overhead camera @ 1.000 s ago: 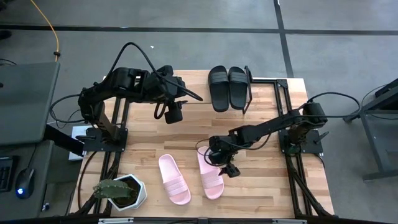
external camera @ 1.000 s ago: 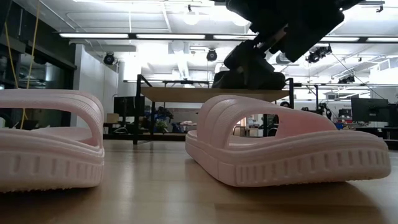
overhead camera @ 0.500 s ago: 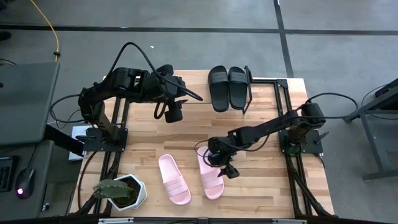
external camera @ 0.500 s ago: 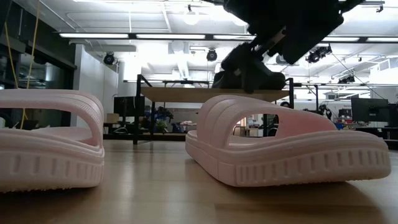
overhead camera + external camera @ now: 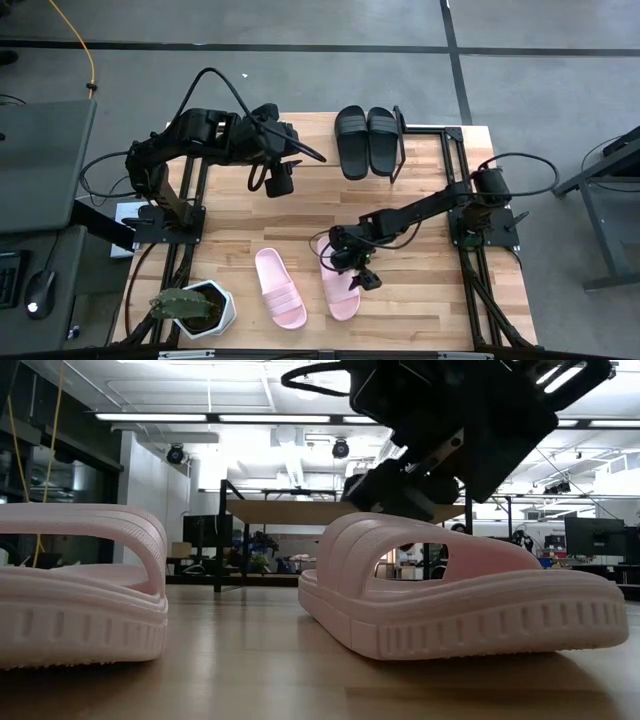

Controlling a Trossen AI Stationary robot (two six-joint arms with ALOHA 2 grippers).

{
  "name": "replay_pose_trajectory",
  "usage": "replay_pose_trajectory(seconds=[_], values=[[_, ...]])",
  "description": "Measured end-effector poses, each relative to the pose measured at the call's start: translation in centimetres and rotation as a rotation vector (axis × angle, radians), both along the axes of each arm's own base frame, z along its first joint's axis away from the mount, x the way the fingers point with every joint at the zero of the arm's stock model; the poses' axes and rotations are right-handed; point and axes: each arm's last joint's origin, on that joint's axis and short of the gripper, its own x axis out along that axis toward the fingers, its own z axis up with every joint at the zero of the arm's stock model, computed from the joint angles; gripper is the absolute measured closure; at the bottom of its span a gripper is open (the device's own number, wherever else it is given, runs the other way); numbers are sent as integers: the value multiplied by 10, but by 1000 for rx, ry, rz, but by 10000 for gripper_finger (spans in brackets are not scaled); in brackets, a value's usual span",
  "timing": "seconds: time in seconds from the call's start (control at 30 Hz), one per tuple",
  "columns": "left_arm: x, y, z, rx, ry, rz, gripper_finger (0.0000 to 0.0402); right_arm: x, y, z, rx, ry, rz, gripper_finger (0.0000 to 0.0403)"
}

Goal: Pick and place slides into the shelf
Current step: Put the right pink slide on the shelf

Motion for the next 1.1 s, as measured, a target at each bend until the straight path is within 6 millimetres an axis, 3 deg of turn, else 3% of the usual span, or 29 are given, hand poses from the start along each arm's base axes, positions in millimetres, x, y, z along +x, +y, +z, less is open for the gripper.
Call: replay_pose_trajectory(seconds=[0.27, 0.43, 0.63, 0.97, 1.1], values=[[0, 0, 0, 0, -1, 0, 202, 3, 6, -8, 12, -6, 16, 150], [0, 0, 0, 0, 0, 0, 202, 4, 8, -8, 30, -16, 33, 177], [0, 0, 0, 0, -1, 0, 202, 4, 9, -8, 35, -19, 41, 242], [0, 0, 0, 0, -1, 0, 202, 4, 9, -7, 28, -36, 47, 387], [0, 0, 0, 0, -1, 0, 202, 4, 9, -7, 27, -40, 53, 393]])
